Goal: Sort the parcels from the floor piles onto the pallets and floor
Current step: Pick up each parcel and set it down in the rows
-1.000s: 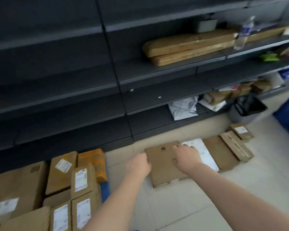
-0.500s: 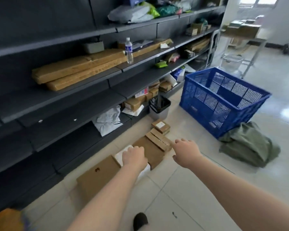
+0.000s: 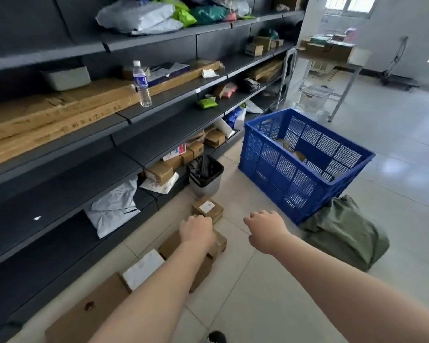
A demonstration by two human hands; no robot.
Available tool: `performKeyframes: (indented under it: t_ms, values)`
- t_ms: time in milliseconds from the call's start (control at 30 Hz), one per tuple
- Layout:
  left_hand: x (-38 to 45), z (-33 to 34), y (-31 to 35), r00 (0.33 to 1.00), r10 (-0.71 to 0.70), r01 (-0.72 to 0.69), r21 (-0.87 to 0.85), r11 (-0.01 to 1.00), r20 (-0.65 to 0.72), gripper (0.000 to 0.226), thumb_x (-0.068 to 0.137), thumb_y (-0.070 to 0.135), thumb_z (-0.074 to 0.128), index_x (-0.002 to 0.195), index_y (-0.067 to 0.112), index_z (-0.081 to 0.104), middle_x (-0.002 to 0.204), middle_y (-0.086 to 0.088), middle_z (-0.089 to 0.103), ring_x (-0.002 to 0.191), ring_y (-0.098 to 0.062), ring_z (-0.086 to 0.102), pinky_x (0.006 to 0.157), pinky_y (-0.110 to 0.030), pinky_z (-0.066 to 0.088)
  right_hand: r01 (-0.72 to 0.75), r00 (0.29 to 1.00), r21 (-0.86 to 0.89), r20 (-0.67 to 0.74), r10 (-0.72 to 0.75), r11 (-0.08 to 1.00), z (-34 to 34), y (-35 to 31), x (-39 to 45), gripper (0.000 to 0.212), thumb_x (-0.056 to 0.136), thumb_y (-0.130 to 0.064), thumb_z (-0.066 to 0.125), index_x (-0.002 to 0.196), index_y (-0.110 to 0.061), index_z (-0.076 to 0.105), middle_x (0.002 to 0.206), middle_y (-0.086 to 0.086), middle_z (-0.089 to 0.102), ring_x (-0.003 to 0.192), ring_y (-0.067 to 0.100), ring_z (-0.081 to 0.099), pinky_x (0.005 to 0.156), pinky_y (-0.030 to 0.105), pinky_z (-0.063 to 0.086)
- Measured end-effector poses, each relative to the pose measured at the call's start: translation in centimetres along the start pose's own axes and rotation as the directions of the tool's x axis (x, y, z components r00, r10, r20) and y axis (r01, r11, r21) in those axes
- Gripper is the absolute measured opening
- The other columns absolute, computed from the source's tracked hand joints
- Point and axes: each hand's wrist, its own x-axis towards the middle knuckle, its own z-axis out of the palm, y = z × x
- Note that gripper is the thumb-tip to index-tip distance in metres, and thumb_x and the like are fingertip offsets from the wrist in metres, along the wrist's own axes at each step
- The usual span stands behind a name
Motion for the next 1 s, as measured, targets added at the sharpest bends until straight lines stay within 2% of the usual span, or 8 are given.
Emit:
performKeyframes:
  t_ms: [200,367,500,700,767,833,933,1000]
  values:
    - [10.4,-1.6,2.9,0.999,-0.013,0.011,0.036,0.999,0.051,0.027,0.093,0.018,0.041,0.115,0.018,0.056,0.120,-0.003,0.058,0.117,-0.024,0.049,0.089,-0.035,0.038,-0.026,0.999,0.047,0.036,0.024,0.999,0.9,7.4,8.4,0.025,0.092,-0.022,0.048,0.116,-0.017,0.052,0.115,0.002,0.056,0.108,0.024,0.051,0.081,0.032,0.035]
    - [18.6,-1.3,4.8,0.991,-0.088,0.087,0.010,0.996,0.096,0.024,0.093,0.016,0.043,0.112,0.018,0.056,0.116,-0.003,0.059,0.113,-0.024,0.050,0.084,-0.033,0.039,0.058,0.995,0.085,0.071,-0.064,0.995,2.2,12.5,17.0,0.028,0.092,-0.021,0.046,0.120,-0.018,0.052,0.114,0.003,0.055,0.107,0.024,0.051,0.079,0.031,0.034]
    - [25.1,-0.4,6.4,0.977,-0.175,0.183,-0.050,0.982,0.125,0.023,0.092,0.017,0.043,0.109,0.016,0.058,0.113,-0.003,0.060,0.109,-0.024,0.050,0.079,-0.033,0.040,0.127,0.985,0.133,0.099,-0.140,0.983,3.5,16.8,24.5,0.032,0.093,-0.024,0.046,0.124,-0.018,0.052,0.115,0.002,0.057,0.106,0.023,0.053,0.083,0.032,0.040]
    - [36.0,3.0,8.6,0.923,-0.299,0.346,-0.182,0.921,0.242,0.025,0.093,0.024,0.046,0.115,0.021,0.057,0.117,-0.001,0.056,0.108,-0.024,0.053,0.078,-0.033,0.046,0.014,0.955,0.400,0.267,-0.131,0.916,8.5,22.4,37.3,0.039,0.094,-0.039,0.048,0.129,-0.022,0.050,0.124,0.001,0.056,0.106,0.022,0.057,0.082,0.033,0.052]
    - [39.8,6.0,8.6,0.897,-0.345,0.414,-0.251,0.875,0.277,0.025,0.094,0.028,0.045,0.114,0.020,0.057,0.118,-0.002,0.055,0.108,-0.023,0.054,0.075,-0.030,0.044,-0.026,0.934,0.443,0.330,-0.136,0.896,12.0,22.9,41.8,0.040,0.093,-0.040,0.050,0.128,-0.022,0.051,0.124,0.000,0.056,0.105,0.021,0.058,0.081,0.033,0.053]
    - [43.6,10.3,8.1,0.857,-0.399,0.499,-0.335,0.799,0.325,0.029,0.094,0.031,0.045,0.119,0.021,0.055,0.123,-0.001,0.055,0.112,-0.021,0.054,0.079,-0.030,0.044,-0.117,0.906,0.506,0.407,-0.116,0.854,16.5,22.6,46.2,0.041,0.092,-0.040,0.053,0.128,-0.022,0.051,0.123,-0.002,0.056,0.104,0.021,0.060,0.081,0.031,0.052]
    - [49.1,18.6,6.7,0.779,-0.461,0.623,-0.437,0.649,0.425,0.038,0.093,0.035,0.047,0.129,0.024,0.049,0.129,0.003,0.054,0.116,-0.019,0.053,0.083,-0.029,0.042,-0.275,0.856,0.612,0.508,-0.101,0.741,24.4,20.8,52.1,0.045,0.090,-0.037,0.059,0.129,-0.015,0.051,0.103,0.000,0.060,0.093,0.018,0.058,0.075,0.024,0.046]
    - [53.0,25.4,5.2,0.735,-0.489,0.678,-0.493,0.545,0.470,0.044,0.091,0.037,0.050,0.132,0.024,0.045,0.125,0.002,0.056,0.112,-0.020,0.055,0.082,-0.028,0.045,-0.357,0.833,0.667,0.544,-0.100,0.654,30.9,18.8,56.0,0.051,0.088,-0.035,0.063,0.131,-0.012,0.048,0.110,0.005,0.063,0.095,0.019,0.057,0.070,0.021,0.042]
